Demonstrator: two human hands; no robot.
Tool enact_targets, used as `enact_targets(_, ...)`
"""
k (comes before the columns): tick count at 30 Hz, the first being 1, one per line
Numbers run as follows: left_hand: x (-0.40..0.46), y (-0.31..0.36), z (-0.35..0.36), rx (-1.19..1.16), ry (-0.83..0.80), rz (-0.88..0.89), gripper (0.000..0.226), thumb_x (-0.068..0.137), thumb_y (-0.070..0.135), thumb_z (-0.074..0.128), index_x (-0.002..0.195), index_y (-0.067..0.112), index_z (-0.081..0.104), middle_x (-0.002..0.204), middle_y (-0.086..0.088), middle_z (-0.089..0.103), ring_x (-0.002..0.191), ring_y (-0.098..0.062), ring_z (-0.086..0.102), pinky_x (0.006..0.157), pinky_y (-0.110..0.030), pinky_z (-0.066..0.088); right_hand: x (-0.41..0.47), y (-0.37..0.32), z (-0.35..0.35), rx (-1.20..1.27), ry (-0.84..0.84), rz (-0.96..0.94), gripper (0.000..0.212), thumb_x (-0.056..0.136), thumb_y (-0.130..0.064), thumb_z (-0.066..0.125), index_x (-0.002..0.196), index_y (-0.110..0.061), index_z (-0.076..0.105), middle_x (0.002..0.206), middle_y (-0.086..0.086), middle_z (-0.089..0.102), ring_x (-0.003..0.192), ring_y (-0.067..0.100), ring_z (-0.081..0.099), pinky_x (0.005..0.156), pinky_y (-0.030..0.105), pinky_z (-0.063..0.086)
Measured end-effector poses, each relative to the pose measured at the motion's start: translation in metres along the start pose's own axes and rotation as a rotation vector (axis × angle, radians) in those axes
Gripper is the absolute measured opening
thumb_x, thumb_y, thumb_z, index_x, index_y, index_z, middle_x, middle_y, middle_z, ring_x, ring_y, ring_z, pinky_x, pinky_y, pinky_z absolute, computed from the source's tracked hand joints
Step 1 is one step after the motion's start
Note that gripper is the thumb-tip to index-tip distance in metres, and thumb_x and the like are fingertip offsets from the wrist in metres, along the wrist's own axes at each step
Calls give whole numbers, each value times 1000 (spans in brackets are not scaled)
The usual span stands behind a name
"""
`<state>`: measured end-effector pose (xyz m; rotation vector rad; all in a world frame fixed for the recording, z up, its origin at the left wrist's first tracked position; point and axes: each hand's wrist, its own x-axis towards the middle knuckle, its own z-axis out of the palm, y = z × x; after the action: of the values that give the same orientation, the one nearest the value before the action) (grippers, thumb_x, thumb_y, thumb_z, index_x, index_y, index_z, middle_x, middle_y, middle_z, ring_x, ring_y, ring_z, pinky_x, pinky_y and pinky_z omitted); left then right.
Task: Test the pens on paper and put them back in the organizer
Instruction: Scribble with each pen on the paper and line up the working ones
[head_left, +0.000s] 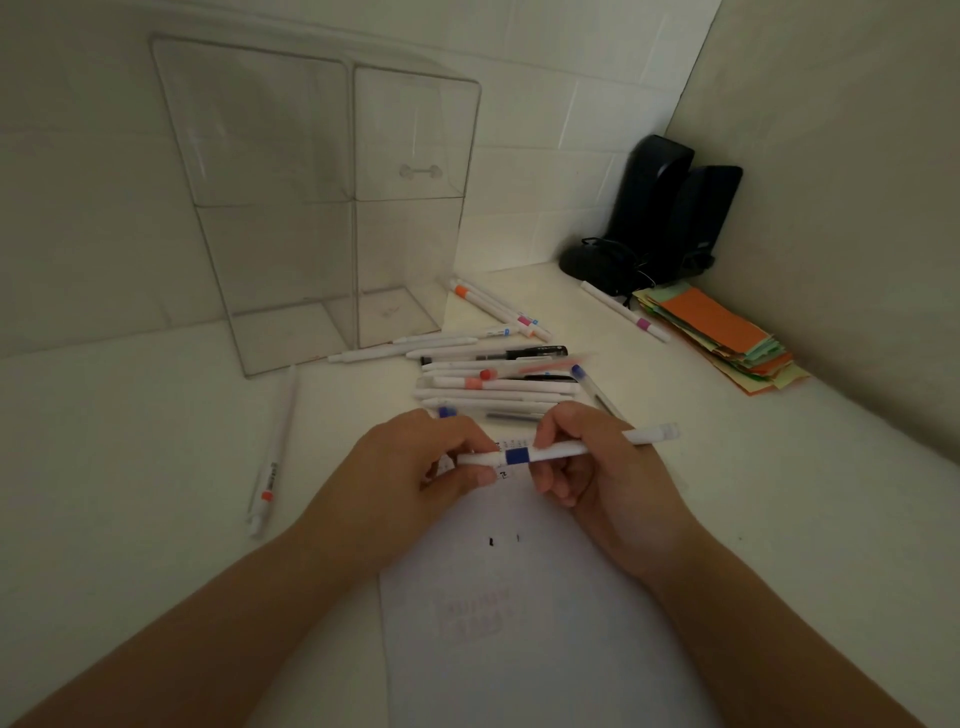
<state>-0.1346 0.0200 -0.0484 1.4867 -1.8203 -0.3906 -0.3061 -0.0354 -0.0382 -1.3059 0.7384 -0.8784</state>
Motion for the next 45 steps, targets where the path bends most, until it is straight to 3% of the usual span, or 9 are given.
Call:
enact_targets(5,0,-1,-1,138,40,181,31,82,41,45,87,22,68,64,23,44,69,-2,44,54,-9,31,-3,0,5,-68,-23,-85,33,87,-25,38,62,-13,57,46,4,46,46,17,34,41,22,28)
enact_targets(10,-3,-1,-2,87,10,232,29,84,37,45,83,18,67,62,9,62,67,-6,48,65,-13,35,-8,1,6,-144,-44,-133,29,81,-38,44,60,-22,56,53,2,52,49,16,42,48,30,31)
enact_targets(16,-4,4,2,-139,-88,-20,13,87,33,56,91,27,67,69,17,63,56,1,57,60,-9,44,-11,-10,10,-304,-5,-116,30,88,-30,45,61,-21,54,47,-2,50,45,11,40,45,22,32)
enact_targets(21,-3,9,3,-32,-83,-106,5,86,36,56,87,40,53,73,15,58,61,11,51,59,-3,37,-16,-47,1,-444,147,-145,31,80,-36,60,65,-9,53,44,-4,47,38,6,36,40,15,30)
enact_targets(28,-5,25,0,205,-146,-56,16,92,31,46,79,24,51,72,2,58,65,-13,49,57,-9,31,-88,-112,-53,-464,116,-183,29,84,-37,59,60,-20,61,52,3,59,43,12,38,41,19,28)
enact_targets(33,-14,103,18,41,-57,129,21,87,38,55,68,31,50,60,8,58,55,0,51,54,-13,36,-228,-123,-102,-499,455,-293,34,85,-41,53,59,-21,62,50,-2,53,44,12,38,43,22,27)
enact_targets(36,-28,172,48,-185,-262,251,27,71,57,45,72,31,55,69,14,60,56,-2,50,52,-12,36,-320,-100,-124,-429,817,-174,32,77,-38,54,54,-17,53,45,-3,43,40,8,38,38,18,28)
enact_targets(39,-51,231,104,-331,-501,371,22,73,53,50,73,31,56,71,13,61,61,-4,54,54,-10,38,-398,-67,-141,-459,1075,-4,33,89,-22,50,58,-10,49,42,-3,42,37,3,38,37,11,30)
enact_targets(45,-99,298,207,-293,-742,588,10,84,28,59,76,32,56,72,14,60,75,1,56,63,-9,40,-493,20,-182,-573,1094,362,27,88,-22,59,69,-4,60,47,-2,56,40,2,46,42,11,32)
